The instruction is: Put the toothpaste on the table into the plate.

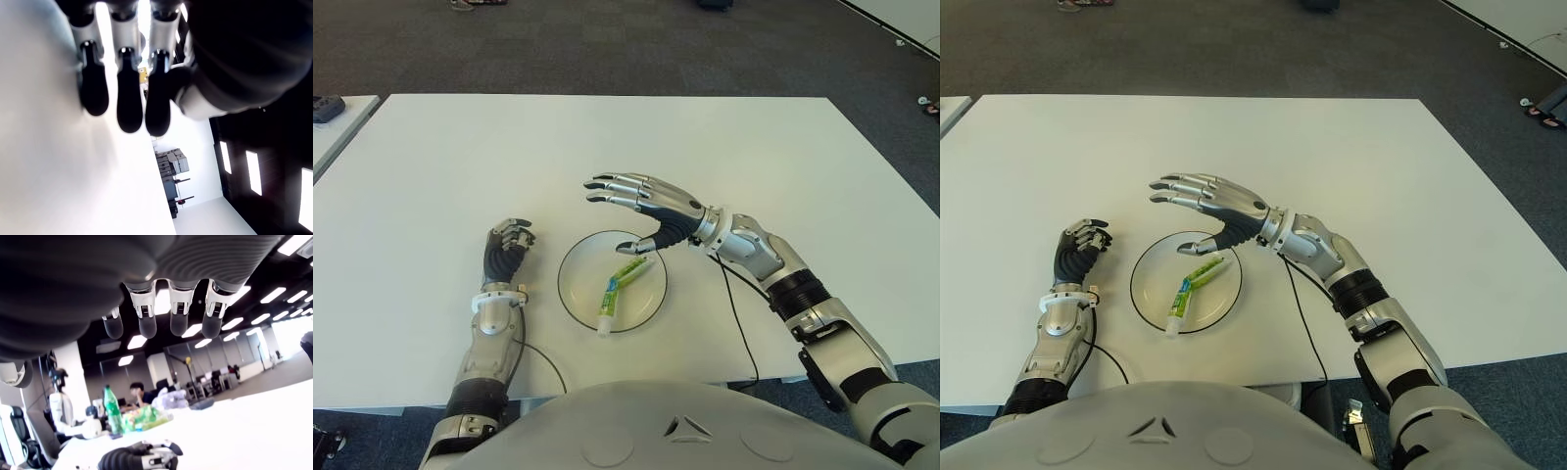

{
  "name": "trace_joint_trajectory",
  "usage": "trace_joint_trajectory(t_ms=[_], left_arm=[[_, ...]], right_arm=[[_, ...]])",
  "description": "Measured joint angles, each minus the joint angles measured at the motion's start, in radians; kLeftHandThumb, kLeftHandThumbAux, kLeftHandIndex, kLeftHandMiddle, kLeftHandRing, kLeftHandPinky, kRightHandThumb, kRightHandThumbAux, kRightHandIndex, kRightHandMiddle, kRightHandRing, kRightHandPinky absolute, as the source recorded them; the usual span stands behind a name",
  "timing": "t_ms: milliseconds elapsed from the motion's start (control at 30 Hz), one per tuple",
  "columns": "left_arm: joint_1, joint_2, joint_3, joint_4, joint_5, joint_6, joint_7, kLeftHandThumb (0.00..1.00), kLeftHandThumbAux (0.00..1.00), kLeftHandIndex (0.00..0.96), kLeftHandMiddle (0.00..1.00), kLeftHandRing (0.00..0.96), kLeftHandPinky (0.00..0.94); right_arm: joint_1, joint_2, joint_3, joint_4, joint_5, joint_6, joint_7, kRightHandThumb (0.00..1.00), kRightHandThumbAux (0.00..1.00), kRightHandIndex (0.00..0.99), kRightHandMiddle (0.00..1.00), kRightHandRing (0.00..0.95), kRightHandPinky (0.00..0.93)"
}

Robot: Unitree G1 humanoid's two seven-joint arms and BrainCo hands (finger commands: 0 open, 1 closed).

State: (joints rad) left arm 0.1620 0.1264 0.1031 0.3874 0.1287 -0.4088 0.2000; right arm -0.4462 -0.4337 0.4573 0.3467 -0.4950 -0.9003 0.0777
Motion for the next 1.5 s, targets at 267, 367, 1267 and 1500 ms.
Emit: trace_joint_trajectory(t_ms=[267, 367, 1267, 1500], left_arm=[[-0.024, 0.006, 0.001, 0.031, 0.003, -0.012, 0.0, 0.706, 0.717, 0.434, 0.591, 0.581, 0.54], [-0.028, 0.007, 0.0, 0.035, 0.006, -0.012, 0.0, 0.707, 0.717, 0.434, 0.592, 0.583, 0.546], [-0.035, 0.015, -0.001, 0.038, -0.004, 0.008, 0.0, 0.708, 0.716, 0.433, 0.58, 0.572, 0.528], [-0.032, 0.015, -0.005, 0.026, -0.002, 0.018, 0.0, 0.708, 0.716, 0.433, 0.58, 0.575, 0.536]], right_arm=[[0.004, 0.021, -0.117, 0.028, 0.121, 0.036, 0.003, 0.247, 0.302, 0.0, 0.0, 0.0, 0.07], [0.03, 0.037, -0.16, 0.031, 0.15, 0.06, -0.015, 0.195, 0.403, 0.0, 0.007, 0.0, 0.087], [0.293, 0.386, -0.46, 0.144, 0.357, 0.177, -0.321, 0.684, 0.736, 0.421, 0.398, 0.354, 0.29], [0.307, 0.419, -0.486, 0.172, 0.326, 0.201, -0.412, 0.702, 0.731, 0.426, 0.434, 0.392, 0.343]])
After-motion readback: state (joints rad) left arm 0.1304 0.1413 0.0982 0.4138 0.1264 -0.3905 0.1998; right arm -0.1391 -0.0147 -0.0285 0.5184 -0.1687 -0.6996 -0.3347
